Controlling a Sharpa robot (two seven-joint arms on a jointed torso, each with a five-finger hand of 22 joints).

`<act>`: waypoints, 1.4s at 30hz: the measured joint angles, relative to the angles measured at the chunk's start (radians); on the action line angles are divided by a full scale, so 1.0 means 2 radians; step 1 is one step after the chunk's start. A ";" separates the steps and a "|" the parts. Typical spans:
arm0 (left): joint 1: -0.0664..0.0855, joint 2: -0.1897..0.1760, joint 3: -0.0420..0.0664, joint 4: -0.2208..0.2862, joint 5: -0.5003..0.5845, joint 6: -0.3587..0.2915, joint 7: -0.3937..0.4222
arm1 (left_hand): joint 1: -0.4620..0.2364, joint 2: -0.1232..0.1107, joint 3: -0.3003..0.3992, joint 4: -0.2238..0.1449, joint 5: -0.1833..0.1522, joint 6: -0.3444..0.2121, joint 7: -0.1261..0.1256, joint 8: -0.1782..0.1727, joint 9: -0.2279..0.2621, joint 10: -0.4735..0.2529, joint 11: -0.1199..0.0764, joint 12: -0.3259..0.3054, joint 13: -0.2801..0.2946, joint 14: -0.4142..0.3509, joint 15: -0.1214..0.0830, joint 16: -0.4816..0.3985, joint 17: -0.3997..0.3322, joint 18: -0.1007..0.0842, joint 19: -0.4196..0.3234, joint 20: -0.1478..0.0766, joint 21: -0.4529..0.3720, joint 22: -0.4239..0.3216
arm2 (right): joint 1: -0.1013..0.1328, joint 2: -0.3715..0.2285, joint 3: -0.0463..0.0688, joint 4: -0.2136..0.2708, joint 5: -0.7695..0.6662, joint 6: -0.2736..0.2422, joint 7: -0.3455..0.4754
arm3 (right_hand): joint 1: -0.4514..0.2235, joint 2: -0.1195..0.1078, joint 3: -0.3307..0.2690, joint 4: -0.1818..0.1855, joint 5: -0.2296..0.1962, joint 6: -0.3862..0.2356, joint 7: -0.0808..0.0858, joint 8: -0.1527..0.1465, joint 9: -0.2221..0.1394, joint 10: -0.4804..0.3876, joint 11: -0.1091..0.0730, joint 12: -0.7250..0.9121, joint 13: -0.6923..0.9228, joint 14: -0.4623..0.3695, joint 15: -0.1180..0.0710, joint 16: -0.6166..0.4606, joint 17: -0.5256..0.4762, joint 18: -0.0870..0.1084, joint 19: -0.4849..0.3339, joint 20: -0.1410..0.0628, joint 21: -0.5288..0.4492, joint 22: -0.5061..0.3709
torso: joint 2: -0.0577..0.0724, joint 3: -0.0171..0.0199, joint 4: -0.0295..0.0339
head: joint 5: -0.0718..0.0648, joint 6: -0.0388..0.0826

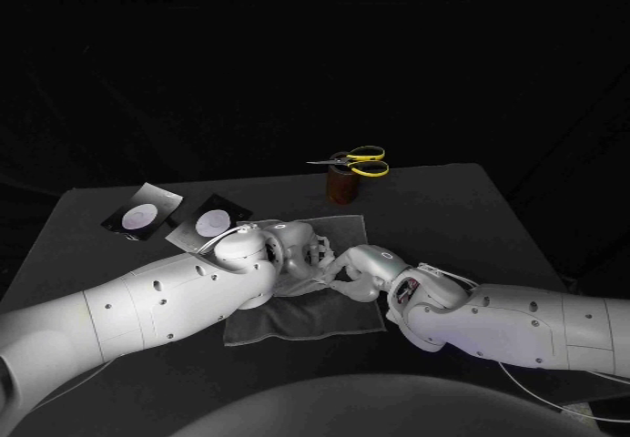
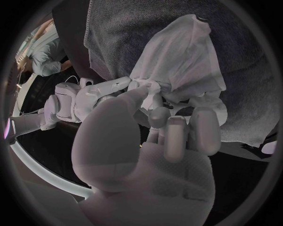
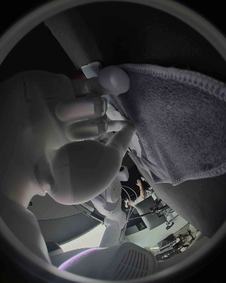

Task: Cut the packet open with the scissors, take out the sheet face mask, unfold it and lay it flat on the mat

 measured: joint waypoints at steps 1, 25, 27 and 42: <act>0.000 0.000 0.000 -0.001 -0.001 0.001 -0.001 | 0.000 0.000 0.000 0.000 0.000 0.000 0.000 0.000 0.000 0.000 0.000 0.000 0.000 0.000 0.000 0.000 0.000 0.000 0.000 0.000 0.000 0.000 | 0.000 0.000 0.000 0.000 0.000 0.000 0.000 | 0.000 0.000 0.000 0.000 0.000 0.000 0.000 -0.001 0.000 0.000 0.000 0.000 0.000 0.000 0.000 0.000 0.000 0.000 0.000 0.000 0.000 0.000 | 0.000 0.0000 0.0000 | 0.000 0.000; 0.002 0.007 -0.003 -0.005 -0.009 0.013 -0.002 | 0.064 0.028 0.059 -0.024 -0.002 0.026 -0.004 -0.005 -0.024 0.001 -0.001 0.000 0.007 0.000 0.000 0.002 0.000 0.000 0.000 0.000 0.000 0.000 | 0.000 0.000 0.000 0.000 0.000 0.000 0.000 | 0.000 0.000 0.000 0.000 0.000 0.001 -0.001 -0.002 -0.001 0.000 0.000 0.000 0.000 0.000 0.000 0.000 0.000 0.000 0.000 0.000 0.000 0.001 | 0.000 0.0002 -0.0002 | -0.003 0.000; 0.002 0.008 -0.003 -0.005 -0.010 0.013 -0.002 | 0.065 0.029 0.067 -0.027 -0.003 0.028 -0.002 -0.006 -0.025 0.001 -0.001 0.000 0.007 0.000 0.000 0.002 0.000 0.000 0.000 0.000 0.000 0.000 | 0.000 0.000 0.000 0.000 0.000 0.000 0.000 | 0.000 0.000 0.000 0.000 0.000 0.001 -0.001 -0.002 -0.001 0.000 0.000 0.000 0.000 0.000 0.000 0.000 0.000 0.000 0.000 0.000 0.000 0.001 | 0.000 0.0003 -0.0002 | -0.003 0.000; 0.002 0.007 -0.004 -0.005 -0.010 0.007 0.006 | 0.053 0.048 0.118 -0.033 -0.004 0.024 -0.003 0.002 -0.021 0.020 -0.002 0.006 0.019 0.000 0.002 0.007 0.000 0.000 0.000 0.000 0.006 0.000 | 0.000 0.000 0.000 0.000 0.000 0.000 0.000 | 0.000 0.000 -0.001 0.001 0.000 0.001 -0.001 -0.002 -0.001 0.000 0.000 -0.001 0.000 0.000 0.000 0.000 0.000 0.000 0.000 0.000 0.000 0.000 | 0.000 0.0003 -0.0002 | -0.004 0.000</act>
